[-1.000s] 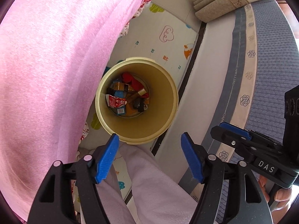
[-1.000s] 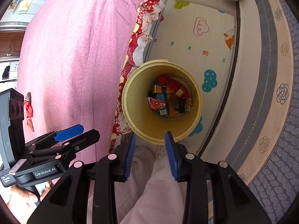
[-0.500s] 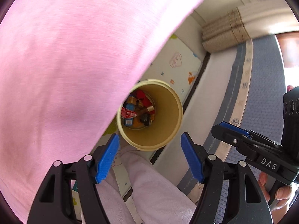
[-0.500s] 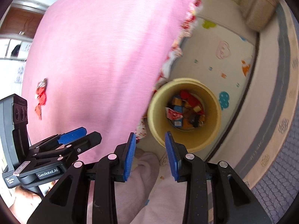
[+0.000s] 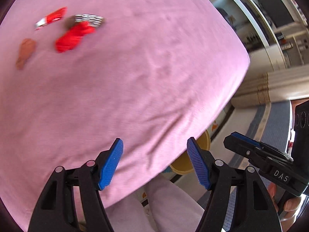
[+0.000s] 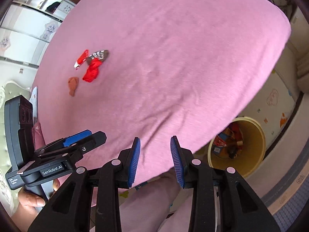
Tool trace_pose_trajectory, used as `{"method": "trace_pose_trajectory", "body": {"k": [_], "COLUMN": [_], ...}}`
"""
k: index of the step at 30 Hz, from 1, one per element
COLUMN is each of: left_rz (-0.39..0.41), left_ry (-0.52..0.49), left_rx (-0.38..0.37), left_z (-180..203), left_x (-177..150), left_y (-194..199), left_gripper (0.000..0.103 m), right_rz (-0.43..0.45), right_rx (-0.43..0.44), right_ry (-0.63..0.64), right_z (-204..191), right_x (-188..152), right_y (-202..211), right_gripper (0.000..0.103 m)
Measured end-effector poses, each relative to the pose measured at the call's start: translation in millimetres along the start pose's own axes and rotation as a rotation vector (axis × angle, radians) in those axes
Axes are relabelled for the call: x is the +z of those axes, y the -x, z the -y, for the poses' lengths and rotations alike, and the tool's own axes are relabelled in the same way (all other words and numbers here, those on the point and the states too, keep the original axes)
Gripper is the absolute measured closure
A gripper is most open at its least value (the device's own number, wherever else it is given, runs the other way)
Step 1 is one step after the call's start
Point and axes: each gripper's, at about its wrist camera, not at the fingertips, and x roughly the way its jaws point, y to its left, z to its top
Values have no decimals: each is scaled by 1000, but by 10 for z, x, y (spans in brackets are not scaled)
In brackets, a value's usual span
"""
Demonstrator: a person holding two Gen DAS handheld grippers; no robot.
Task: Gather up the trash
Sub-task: 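Move both grippers back over the socks on the bed, then grasp the orange-brown knit sock with the left gripper while the right gripper grasps the red sock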
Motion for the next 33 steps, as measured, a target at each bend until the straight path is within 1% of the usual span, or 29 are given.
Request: {"method": "trace_pose_trajectory", "body": {"k": [2,6,9,11,14,18,22,24,27,30,32,33], "left_rz": [33,92,120,149,177,187,187,177,156,139,120,107], "left_ry": [36,117,165,212,250,283,312,317,315,327,320,316], "left_rx": [11,33,58,60,65,94,123,130,164,151,155,162], "left_z": [-334,-916,-1223,-1471,-1653,-1915,-2137,-2256,-2394,-2539,-2597,-2627], "left_x": [43,100,127,181,273,474,697,841,1039,1193,1270,1312], "left_y": [166,439,575,695,774,748,654,578,434,314,228,175], "left_gripper": [35,35,35,35,34,33,33,33,33,33,33,33], "right_rz": [-1,-3,-4,-19,-31,-43,-73,-90,-113,-142,-157,-161], "right_rx": [19,22,26,31,20,35,37,40,46,42,47,44], "right_ry": [36,112,149,172,202,193,171,149,116,95,72,61], "right_z": [-295,-828,-1139,-1325,-1506,-1653,-1734,-1728,-1723,-1730,-1726,-1722], "right_x": [70,198,311,416,578,823,1093,1195,1335,1421,1489,1521], "right_y": [-108,-304,-413,-519,-672,-891,-1244,-1392,-1615,-1820,-1949,-2000], "right_gripper": [70,70,70,70,70,70,70,70,70,70,69,66]}}
